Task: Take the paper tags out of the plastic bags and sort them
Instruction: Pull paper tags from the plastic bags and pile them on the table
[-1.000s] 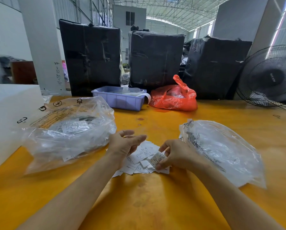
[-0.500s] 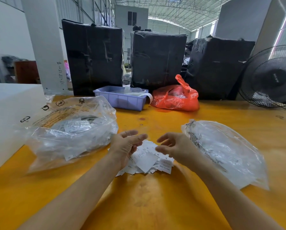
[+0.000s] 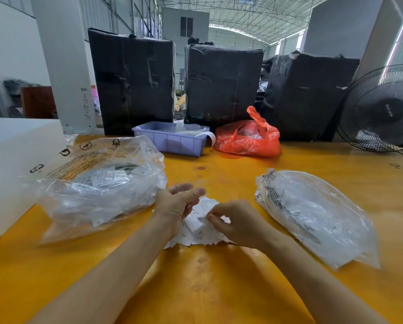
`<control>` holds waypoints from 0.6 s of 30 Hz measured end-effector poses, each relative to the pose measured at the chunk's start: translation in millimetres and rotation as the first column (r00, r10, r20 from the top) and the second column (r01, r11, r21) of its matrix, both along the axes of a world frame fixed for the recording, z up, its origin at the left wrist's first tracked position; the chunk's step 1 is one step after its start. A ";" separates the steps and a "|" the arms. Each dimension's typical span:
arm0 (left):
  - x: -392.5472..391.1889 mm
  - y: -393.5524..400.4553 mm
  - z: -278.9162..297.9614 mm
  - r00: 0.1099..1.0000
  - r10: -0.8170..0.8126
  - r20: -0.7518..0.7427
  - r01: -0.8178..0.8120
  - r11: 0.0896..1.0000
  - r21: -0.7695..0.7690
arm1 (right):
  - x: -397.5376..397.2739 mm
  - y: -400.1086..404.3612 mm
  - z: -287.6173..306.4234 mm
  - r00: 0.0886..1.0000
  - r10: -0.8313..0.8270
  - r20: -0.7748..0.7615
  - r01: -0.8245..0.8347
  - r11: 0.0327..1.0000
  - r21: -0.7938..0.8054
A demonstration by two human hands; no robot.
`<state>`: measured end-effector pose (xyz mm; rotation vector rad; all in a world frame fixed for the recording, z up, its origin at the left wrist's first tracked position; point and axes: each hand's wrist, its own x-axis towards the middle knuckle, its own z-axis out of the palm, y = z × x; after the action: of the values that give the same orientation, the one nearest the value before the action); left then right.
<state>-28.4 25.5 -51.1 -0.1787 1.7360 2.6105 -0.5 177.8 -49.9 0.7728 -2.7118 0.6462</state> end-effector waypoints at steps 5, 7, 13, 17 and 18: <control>0.1 0.2 0.6 1.000 -0.010 0.001 0.010 1.000 0.020 | -9.5 7.9 7.1 0.944 -0.143 0.299 0.326 0.561 -0.761; 1.0 2.4 0.5 1.000 -0.022 0.008 0.021 1.000 0.013 | -10.5 11.3 9.1 0.902 -0.001 0.432 0.412 0.304 -0.859; 3.6 4.9 1.2 0.999 -0.050 -0.001 0.050 0.996 0.076 | -9.5 10.0 7.3 0.887 0.108 0.449 0.414 0.245 -0.877; 4.5 5.5 0.5 0.998 -0.057 -0.021 0.059 0.994 0.095 | -8.4 7.9 7.8 0.864 0.169 0.473 0.390 0.369 -0.844; 4.6 5.6 0.5 0.998 -0.057 -0.024 0.059 0.994 0.092 | -7.4 6.5 7.7 0.862 0.161 0.481 0.388 0.400 -0.830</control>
<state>-23.8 31.2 -50.7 -0.0988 1.5967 2.6528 -7.9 184.4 -42.1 0.0671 -2.0798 2.2906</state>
